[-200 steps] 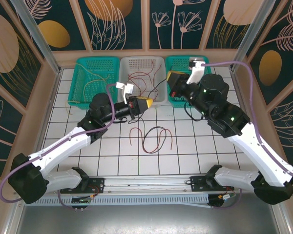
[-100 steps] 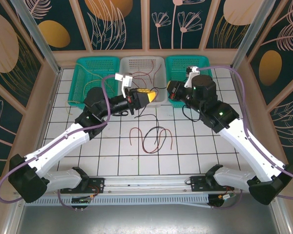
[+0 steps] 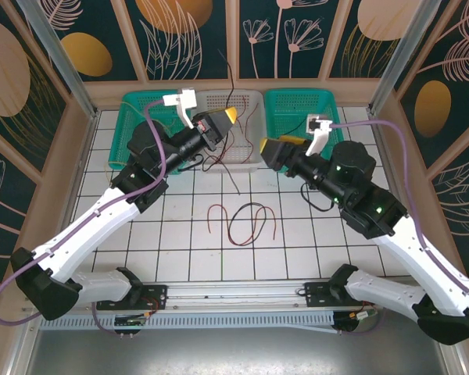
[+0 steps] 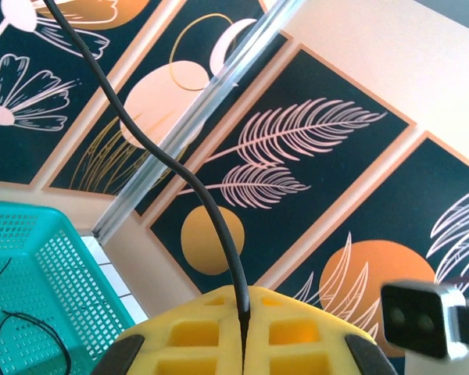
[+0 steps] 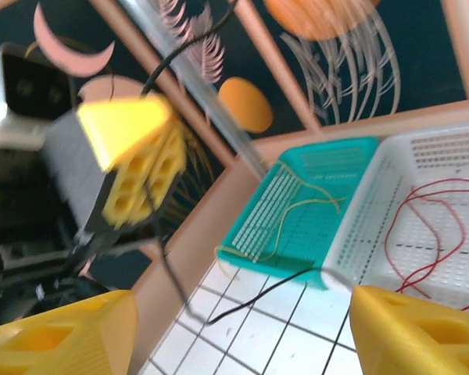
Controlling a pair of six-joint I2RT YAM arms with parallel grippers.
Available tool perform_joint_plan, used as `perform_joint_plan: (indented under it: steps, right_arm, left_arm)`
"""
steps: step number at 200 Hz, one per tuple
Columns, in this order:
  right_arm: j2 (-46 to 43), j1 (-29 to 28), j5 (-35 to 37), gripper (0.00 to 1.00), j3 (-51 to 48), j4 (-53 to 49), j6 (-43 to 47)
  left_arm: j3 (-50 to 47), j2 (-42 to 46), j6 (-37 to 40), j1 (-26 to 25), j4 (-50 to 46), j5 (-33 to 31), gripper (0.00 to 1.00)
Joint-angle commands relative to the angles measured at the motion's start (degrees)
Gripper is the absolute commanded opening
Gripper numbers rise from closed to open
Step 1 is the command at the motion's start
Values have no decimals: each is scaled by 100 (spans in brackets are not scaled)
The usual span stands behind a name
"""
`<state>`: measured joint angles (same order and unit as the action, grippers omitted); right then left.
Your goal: Untangle the cables
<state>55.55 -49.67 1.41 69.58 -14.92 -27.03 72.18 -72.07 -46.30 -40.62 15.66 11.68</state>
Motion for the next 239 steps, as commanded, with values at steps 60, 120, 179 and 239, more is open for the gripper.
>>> perform_joint_plan:
  steps: [60,120,179,239]
  right_arm:
    - [1054,-579,196,61,482,696,724]
    - [1283,-579,249,34,557,792,708]
    - [1190,-563,216,0,523,872,639]
    - [609,-50,-29,0,531,855,49]
  left_arm:
    - [393,-88,-619,-16,-9,-69,0]
    - [393,-140,-768,-15,99,-18,0]
    - [461,-200,-839,-14,85,-92,2]
    - [147,348,-556,512,-844,-1111,84]
